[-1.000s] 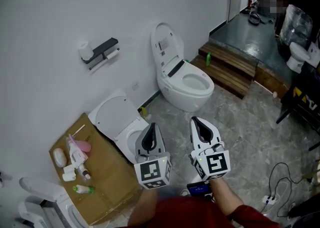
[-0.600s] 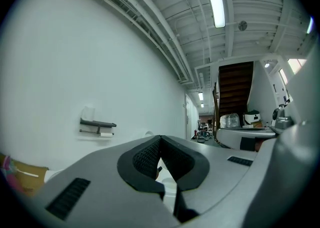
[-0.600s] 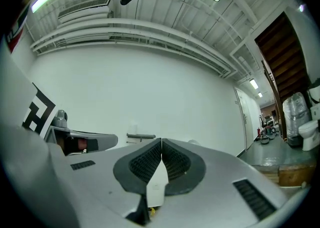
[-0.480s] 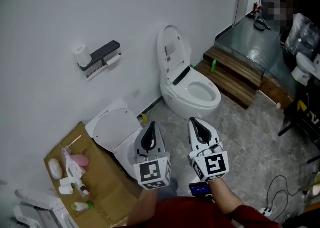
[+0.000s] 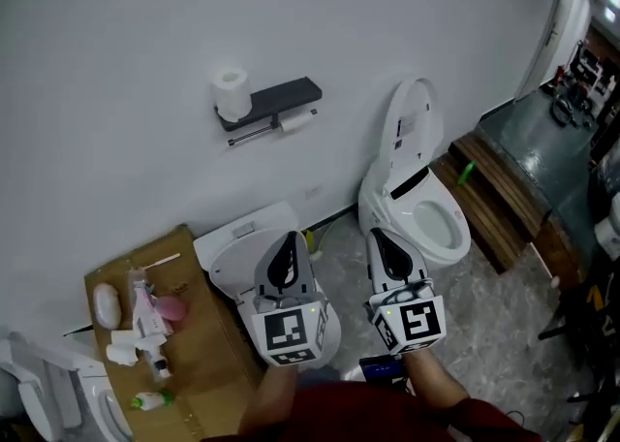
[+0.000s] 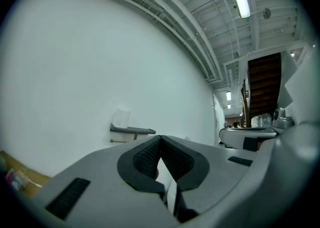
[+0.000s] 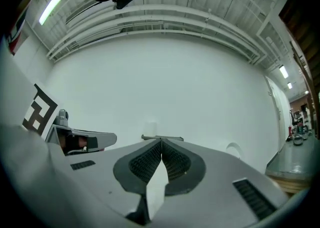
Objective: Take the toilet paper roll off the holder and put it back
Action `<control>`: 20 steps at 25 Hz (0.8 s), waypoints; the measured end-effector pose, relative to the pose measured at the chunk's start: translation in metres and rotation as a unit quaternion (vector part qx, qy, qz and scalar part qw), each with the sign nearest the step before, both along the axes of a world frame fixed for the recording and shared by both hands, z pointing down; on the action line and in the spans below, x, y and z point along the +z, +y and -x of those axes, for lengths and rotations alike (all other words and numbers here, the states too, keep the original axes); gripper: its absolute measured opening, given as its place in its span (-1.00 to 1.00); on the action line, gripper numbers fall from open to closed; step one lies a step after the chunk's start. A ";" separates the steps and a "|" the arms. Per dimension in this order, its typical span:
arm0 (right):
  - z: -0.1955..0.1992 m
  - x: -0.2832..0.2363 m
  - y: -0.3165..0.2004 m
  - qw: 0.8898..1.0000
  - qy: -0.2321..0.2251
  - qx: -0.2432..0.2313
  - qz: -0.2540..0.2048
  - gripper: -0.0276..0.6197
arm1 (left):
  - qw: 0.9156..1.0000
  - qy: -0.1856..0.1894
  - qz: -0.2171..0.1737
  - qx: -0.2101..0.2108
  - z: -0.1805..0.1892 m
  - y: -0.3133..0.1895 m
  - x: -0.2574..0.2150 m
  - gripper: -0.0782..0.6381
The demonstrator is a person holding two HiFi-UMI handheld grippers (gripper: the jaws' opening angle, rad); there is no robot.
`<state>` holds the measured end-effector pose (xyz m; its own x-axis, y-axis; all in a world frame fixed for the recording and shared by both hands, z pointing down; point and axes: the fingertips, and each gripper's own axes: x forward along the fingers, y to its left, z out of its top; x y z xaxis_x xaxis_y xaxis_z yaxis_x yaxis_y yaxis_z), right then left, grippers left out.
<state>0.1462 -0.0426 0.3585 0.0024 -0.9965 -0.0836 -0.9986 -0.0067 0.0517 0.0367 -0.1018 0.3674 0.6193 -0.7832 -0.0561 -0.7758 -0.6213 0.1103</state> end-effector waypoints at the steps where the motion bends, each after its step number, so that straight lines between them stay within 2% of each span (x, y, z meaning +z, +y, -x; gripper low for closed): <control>1: 0.005 -0.002 -0.014 1.000 0.001 -0.008 0.000 -0.86 | 1.000 0.003 0.003 -0.008 0.007 -0.013 0.000 -0.76; 7: 0.029 -0.009 -0.077 0.999 -0.001 -0.046 -0.008 -0.86 | 0.999 0.008 0.001 -0.046 0.032 -0.069 -0.005 -0.76; 14: 0.033 -0.014 -0.135 0.996 -0.015 -0.082 -0.016 -0.86 | 0.996 -0.008 -0.009 -0.086 0.040 -0.111 -0.016 -0.76; 20: 0.032 -0.013 -0.206 0.991 -0.028 -0.128 -0.021 -0.86 | 0.991 -0.021 -0.010 -0.133 0.043 -0.165 -0.015 -0.76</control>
